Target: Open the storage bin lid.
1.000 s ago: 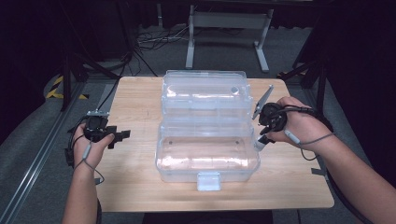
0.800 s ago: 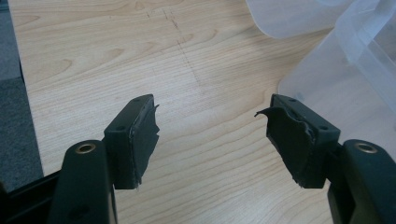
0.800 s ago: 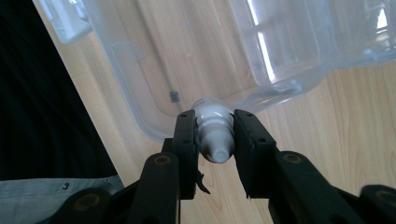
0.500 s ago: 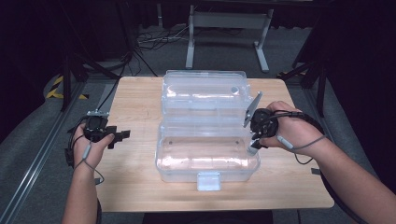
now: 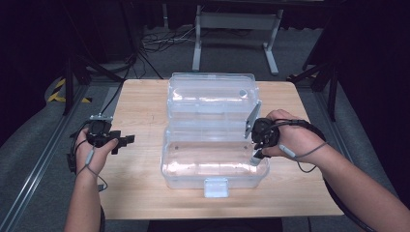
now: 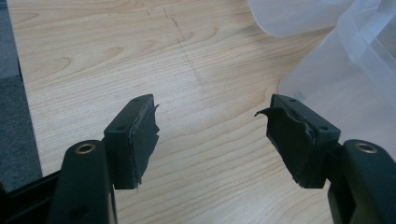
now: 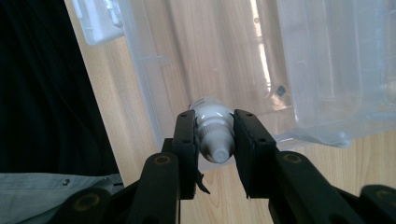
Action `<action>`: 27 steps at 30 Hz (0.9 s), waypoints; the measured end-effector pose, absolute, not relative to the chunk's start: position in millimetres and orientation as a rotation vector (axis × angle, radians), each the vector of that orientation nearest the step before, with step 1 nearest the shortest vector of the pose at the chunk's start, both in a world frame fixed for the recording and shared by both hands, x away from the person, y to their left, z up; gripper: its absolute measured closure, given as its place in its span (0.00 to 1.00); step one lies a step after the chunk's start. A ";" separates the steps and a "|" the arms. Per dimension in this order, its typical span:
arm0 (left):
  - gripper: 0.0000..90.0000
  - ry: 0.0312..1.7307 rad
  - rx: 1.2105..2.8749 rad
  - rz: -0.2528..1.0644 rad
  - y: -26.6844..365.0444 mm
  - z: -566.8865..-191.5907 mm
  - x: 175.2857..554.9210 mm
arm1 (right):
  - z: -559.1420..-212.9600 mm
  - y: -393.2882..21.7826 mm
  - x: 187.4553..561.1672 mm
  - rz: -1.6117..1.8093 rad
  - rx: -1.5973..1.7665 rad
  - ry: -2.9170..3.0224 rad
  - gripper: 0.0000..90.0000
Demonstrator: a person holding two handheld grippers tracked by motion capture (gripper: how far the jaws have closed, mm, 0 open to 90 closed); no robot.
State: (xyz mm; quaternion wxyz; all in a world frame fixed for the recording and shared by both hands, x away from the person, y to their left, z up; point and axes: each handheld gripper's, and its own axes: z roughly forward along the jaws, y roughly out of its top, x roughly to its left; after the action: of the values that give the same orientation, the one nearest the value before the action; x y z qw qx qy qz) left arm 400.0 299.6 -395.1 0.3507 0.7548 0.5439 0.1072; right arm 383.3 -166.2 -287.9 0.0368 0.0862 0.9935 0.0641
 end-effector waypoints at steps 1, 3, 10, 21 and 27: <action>0.38 1.409 1.955 0.277 299.8 -395.3 400.1 | -289.0 -165.4 382.9 0.189 0.272 3.052 0.79; 0.38 1.411 1.952 0.277 299.8 -396.0 400.3 | -291.8 -164.3 383.2 0.194 0.268 3.049 0.79; 0.38 1.413 1.954 0.273 299.6 -396.6 400.7 | -303.3 -161.5 384.1 0.185 0.259 3.068 0.79; 0.38 1.410 1.960 0.273 299.4 -397.1 401.0 | -317.1 -158.8 384.6 0.160 0.238 3.082 0.79; 0.38 1.418 1.958 0.267 299.5 -398.0 401.3 | -325.0 -156.4 385.6 0.147 0.227 3.091 0.79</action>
State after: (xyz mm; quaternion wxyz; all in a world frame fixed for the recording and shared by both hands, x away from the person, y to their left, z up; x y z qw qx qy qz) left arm 401.3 299.5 -398.0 0.3472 0.7551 0.5466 0.1028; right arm 385.6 -156.4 -325.0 0.0194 0.0731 0.9960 0.0475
